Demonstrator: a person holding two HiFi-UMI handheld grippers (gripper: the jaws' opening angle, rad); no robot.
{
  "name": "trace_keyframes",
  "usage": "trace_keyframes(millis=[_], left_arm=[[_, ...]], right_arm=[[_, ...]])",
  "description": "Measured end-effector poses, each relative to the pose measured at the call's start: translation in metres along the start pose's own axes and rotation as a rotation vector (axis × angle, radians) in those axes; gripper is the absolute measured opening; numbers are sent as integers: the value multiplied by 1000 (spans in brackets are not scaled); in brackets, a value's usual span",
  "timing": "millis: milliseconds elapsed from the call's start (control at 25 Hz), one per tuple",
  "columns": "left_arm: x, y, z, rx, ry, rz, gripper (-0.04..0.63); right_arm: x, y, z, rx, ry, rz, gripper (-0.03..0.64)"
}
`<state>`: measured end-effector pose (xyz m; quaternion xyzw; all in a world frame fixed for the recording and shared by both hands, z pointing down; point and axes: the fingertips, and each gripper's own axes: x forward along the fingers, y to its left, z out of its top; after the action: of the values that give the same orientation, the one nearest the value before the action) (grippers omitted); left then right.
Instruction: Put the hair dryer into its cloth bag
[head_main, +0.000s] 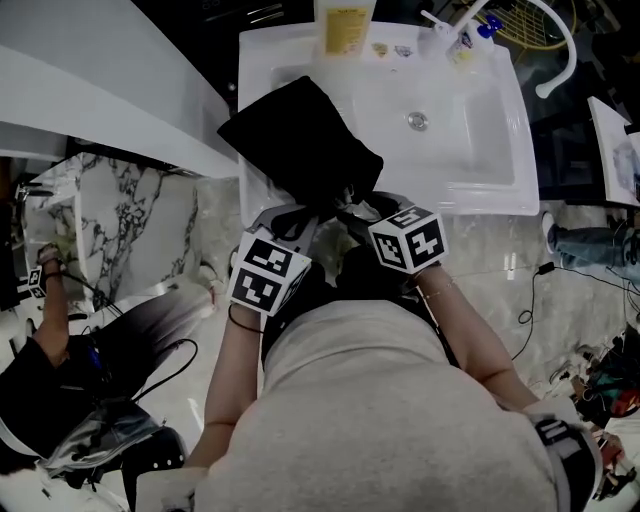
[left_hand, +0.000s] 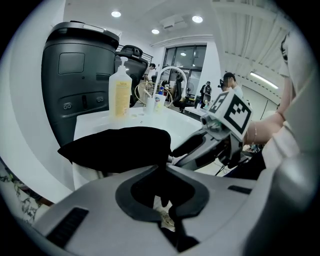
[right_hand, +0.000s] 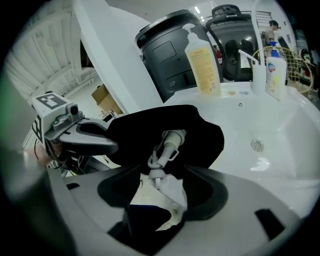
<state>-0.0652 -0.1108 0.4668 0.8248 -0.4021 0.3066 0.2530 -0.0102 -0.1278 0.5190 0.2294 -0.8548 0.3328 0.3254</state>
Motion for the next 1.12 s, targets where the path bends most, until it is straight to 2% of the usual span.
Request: trace_keyframes(millis=[40,160,320,520,720,960,1120], left_arm=[[0,0,1,-2,1,-2,18],[2,-1,0,-6,-1,-4,18],[1,-2,-1,-1,-1,-9,18],[-2,-2,3,4,-15,-16,18],[2,-3,3,39,-2,-4,18],[5,2,-8,16,23,20,19],[1,2,-6,32,18,27,20]], right_arm=[[2,2,-1,-9,3,4,252],[9,4,0,-37,8,11,145],[16,4,8,-34,8,31,128],[19,7,33,3,-51,59,118],[30,9,46,24,-59,71,117],[38,5,40,-9,-31,9,121],[28,-1,37,-6,-64,-17,117]])
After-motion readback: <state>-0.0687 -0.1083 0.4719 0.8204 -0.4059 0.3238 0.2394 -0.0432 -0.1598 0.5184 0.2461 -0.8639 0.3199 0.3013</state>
